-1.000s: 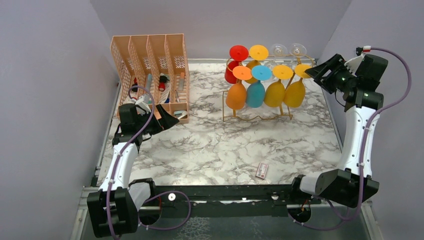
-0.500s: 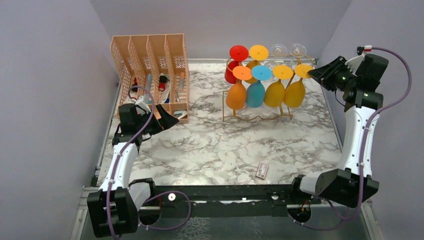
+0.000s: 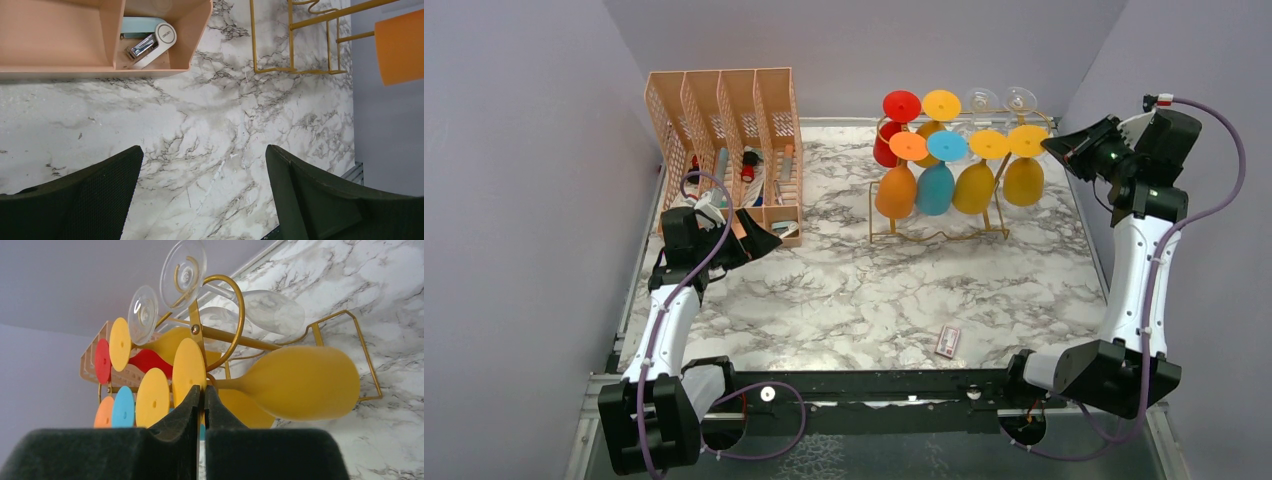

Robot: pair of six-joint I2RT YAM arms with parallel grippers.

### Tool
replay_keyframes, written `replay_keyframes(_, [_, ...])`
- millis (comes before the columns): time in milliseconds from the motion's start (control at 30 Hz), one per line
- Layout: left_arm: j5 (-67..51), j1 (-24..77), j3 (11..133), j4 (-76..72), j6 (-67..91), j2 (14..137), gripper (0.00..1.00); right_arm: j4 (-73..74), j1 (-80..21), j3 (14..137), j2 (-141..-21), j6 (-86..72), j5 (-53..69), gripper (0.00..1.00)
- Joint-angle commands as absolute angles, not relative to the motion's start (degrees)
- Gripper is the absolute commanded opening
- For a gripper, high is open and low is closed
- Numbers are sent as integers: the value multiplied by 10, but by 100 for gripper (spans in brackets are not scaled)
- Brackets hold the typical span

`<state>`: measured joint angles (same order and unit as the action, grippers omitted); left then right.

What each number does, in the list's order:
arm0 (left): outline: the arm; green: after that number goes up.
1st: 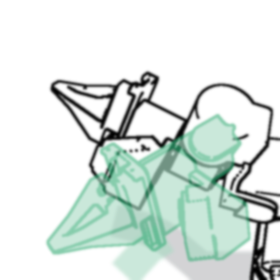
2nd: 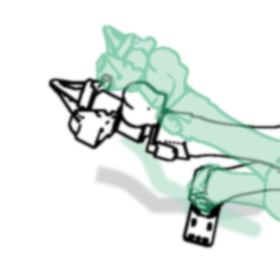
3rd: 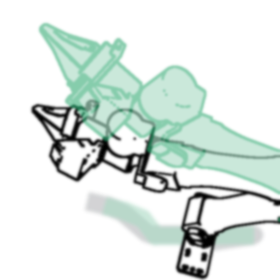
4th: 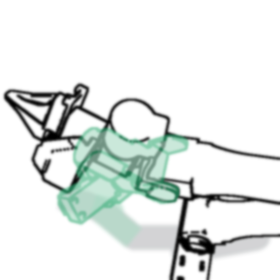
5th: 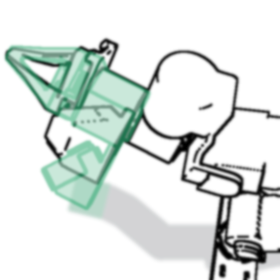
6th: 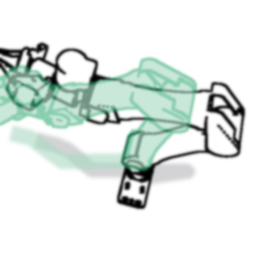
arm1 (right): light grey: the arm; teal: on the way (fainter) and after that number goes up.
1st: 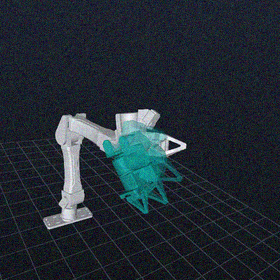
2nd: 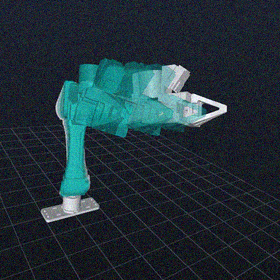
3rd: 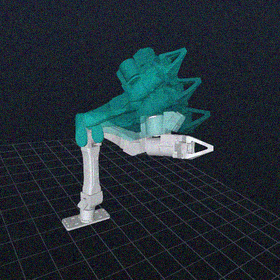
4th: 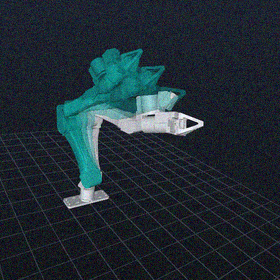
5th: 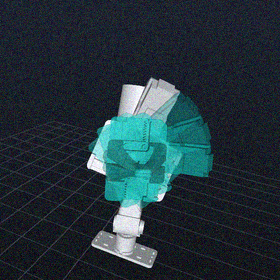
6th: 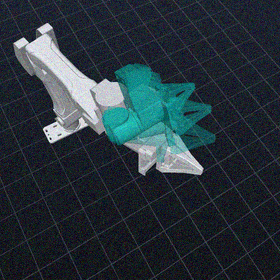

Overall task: Take the wine glass off the wine glass rack
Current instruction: Pick up the wine glass from the wine rack.

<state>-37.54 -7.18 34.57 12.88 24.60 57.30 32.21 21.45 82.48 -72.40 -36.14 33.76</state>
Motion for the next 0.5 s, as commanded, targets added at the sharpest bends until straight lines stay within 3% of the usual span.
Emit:
replay_keyframes(0, [-386,-76,347,121,241,577,99,296,217,806,-702,-404,347,3])
replay_keyframes(467, [-393,-76,347,121,239,584,99,245,217,776,-640,-508,310,1])
